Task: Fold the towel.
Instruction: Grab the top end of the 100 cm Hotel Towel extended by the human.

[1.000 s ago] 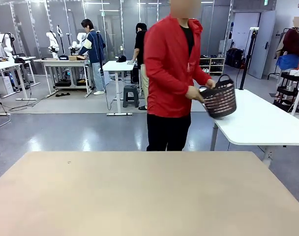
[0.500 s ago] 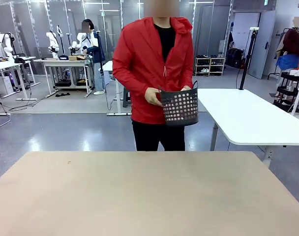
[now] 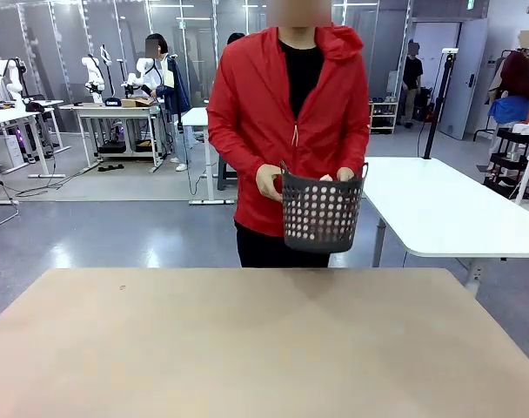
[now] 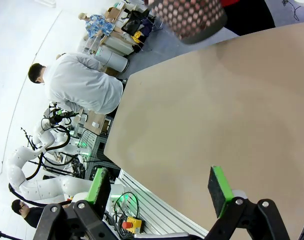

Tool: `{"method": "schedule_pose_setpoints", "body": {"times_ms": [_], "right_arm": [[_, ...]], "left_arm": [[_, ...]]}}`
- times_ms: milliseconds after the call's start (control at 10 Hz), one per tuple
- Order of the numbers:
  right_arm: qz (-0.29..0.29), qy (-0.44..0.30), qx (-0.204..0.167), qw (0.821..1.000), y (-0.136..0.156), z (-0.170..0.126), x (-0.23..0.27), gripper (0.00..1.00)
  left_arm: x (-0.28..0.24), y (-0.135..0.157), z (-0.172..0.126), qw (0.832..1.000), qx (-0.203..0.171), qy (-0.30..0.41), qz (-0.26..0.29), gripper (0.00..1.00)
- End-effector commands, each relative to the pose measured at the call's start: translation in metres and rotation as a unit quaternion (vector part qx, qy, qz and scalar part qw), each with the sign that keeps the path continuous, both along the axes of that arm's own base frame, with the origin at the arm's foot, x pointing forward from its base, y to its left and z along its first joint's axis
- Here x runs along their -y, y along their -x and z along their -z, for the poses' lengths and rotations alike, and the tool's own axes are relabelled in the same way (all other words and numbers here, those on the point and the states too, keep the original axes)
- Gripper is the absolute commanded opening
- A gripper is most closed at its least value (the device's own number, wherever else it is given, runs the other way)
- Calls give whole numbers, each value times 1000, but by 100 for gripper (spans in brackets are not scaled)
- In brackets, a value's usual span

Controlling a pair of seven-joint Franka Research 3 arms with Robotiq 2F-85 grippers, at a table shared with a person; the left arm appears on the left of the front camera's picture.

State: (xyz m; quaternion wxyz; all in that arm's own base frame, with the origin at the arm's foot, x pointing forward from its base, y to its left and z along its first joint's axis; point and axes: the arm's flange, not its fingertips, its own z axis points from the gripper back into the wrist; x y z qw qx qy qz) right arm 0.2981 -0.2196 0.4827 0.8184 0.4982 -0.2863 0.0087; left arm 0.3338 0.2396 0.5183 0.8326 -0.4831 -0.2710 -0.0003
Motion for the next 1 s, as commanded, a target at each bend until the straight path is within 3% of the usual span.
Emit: {"method": "schedule_pose_setpoints", "body": {"times_ms": [0,900], "right_arm": [[-3,-2,14,1000,-1,-2,1,100],[-3,-2,14,1000,-1,-2,1,100]], "left_arm": [[-1,0,-1,1000,10,4,7,100],[-1,0,-1,1000,10,4,7,100]]}}
